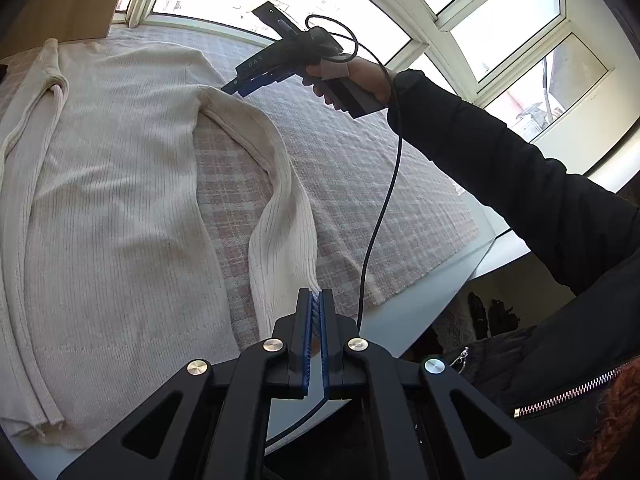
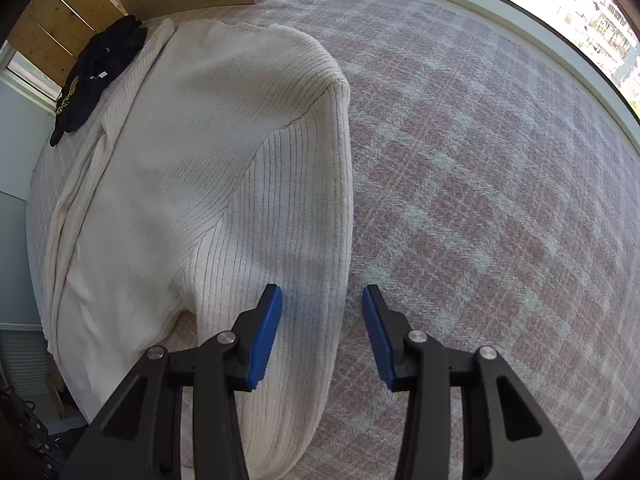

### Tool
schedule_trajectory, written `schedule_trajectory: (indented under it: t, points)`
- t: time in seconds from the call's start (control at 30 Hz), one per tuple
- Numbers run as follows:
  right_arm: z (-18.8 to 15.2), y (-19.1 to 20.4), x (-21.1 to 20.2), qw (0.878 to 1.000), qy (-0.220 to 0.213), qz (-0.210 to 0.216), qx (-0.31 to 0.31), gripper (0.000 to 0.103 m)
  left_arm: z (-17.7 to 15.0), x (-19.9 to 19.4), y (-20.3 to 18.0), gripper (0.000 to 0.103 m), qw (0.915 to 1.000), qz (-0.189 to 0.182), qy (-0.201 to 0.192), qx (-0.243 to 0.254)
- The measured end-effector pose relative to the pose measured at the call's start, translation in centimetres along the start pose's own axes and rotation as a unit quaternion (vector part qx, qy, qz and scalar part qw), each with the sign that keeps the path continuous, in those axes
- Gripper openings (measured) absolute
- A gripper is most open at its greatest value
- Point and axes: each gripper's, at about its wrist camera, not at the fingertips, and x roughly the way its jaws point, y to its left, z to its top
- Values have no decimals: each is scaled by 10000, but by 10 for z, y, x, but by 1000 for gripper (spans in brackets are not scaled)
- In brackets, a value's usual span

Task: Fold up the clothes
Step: 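Grasp the cardigan side edge with the right gripper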

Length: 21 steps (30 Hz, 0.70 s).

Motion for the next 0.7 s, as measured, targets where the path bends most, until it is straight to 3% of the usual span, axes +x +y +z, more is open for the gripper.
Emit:
schedule_trajectory:
  t: [0.03, 0.07, 0.17, 0.27, 0.37, 0.43, 0.5, 0.7]
  points:
    - [-1, 1, 0, 10000, 15, 29, 18, 27, 0, 0, 0, 3, 10000, -11, -4, -7]
    - [-2, 2, -1, 10000, 30, 58, 36, 7, 0, 0, 0, 3, 10000, -17, -15, -9]
    - [-5, 2, -6, 9995, -23, 259, 184, 7, -2, 0, -1, 3, 9999, -93, -48, -13]
    - [-6, -5, -19, 9932, -258, 887, 711, 7, -3, -3, -1, 3, 9998, -145, -106, -38]
    - [-8, -15, -37, 9700, -662, 1847, 1433, 7, -7, -11, 3, 3, 9993, -246, -215, -175]
    - [-5, -14, -47, 9542, -863, 2268, 1747, 7, -15, -17, 12, 3, 9982, -337, -302, -383]
    - [7, -5, -53, 9515, -916, 2337, 1779, 7, -26, -22, 24, 3, 9973, -283, -348, -580]
    - [62, 53, -29, 9740, -685, 1536, 1517, 7, -54, -30, 61, 3, 9901, -330, -495, -1269]
